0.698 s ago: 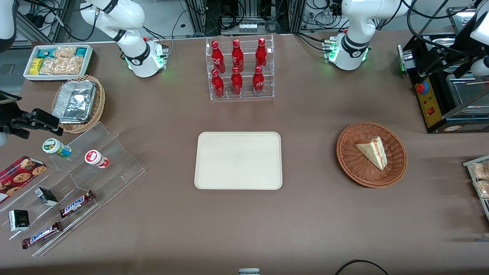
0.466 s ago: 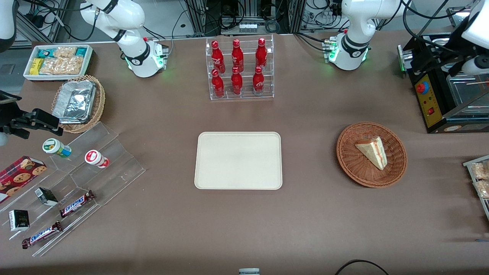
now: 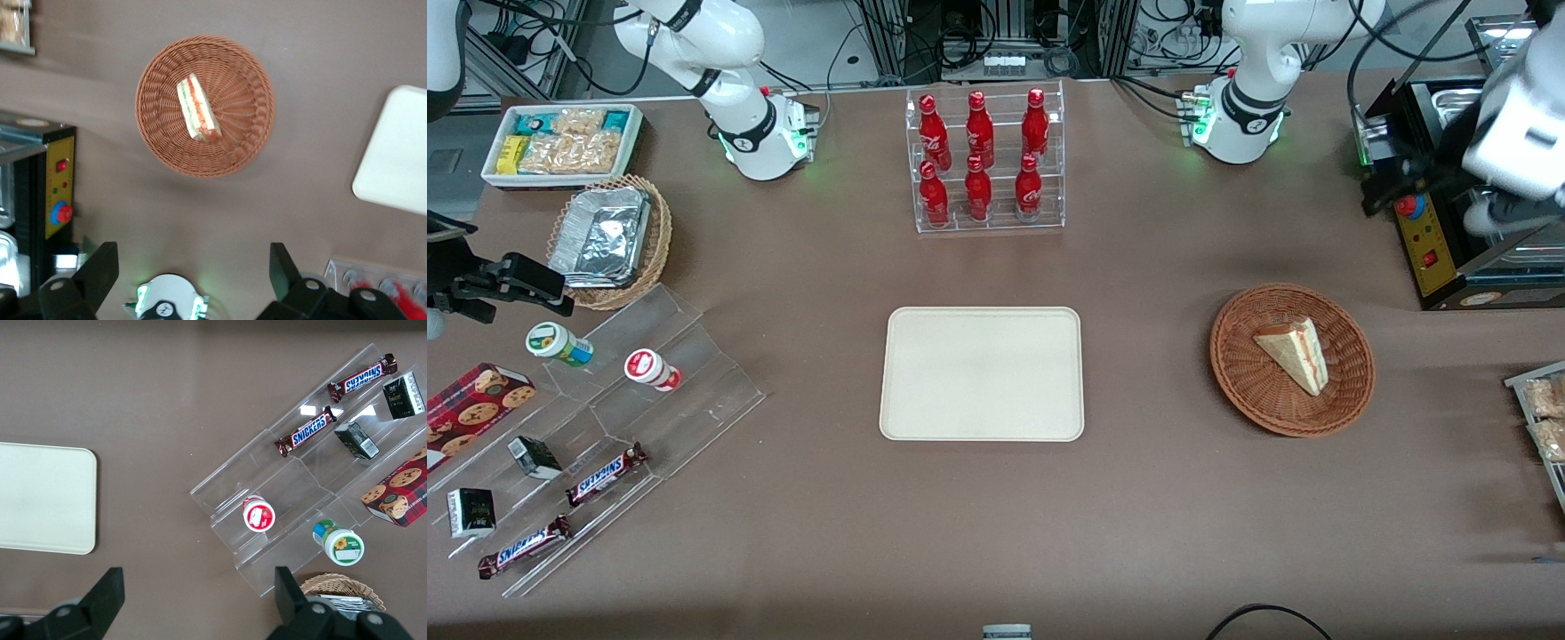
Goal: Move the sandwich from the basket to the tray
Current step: 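Move the left gripper down over the wrapped sandwich in the wicker basket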
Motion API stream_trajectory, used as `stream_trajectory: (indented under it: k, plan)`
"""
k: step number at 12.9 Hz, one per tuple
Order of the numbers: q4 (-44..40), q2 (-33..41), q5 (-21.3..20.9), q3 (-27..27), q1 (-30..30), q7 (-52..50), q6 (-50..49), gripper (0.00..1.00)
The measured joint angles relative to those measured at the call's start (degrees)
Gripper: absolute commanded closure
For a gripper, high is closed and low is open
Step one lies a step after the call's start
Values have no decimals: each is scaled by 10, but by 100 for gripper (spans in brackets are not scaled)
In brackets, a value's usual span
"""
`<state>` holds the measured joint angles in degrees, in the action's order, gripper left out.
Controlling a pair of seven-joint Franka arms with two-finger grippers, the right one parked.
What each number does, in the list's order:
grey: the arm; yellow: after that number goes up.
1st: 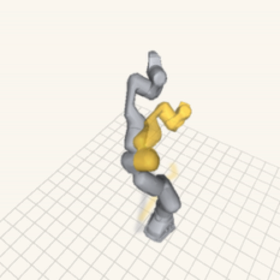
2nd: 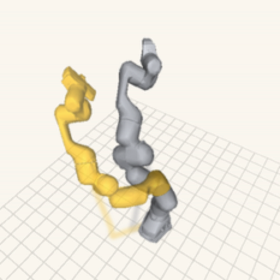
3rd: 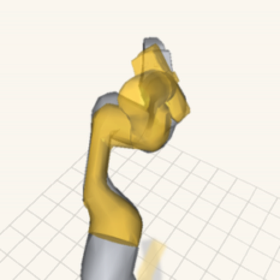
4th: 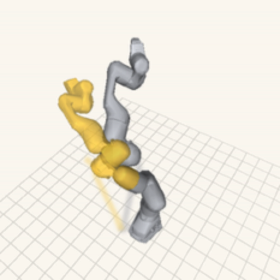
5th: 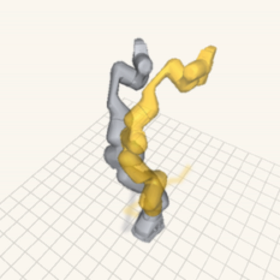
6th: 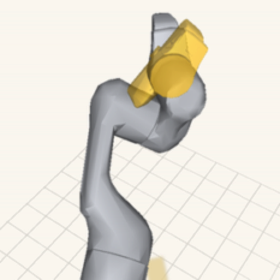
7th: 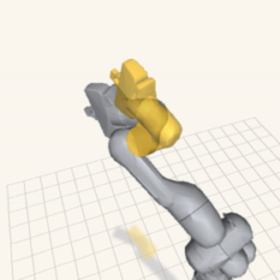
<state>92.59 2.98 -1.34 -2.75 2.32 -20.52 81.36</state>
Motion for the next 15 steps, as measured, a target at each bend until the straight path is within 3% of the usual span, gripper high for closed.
stream_trajectory:
  k: [4, 8, 15]
  plan:
    - [81, -28, 3, 25, -20, -102, 123, 0]
    - [164, -39, 33, 63, -22, -194, 232, 0]
    - [412, -11, 38, 67, -16, -298, 513, 0]
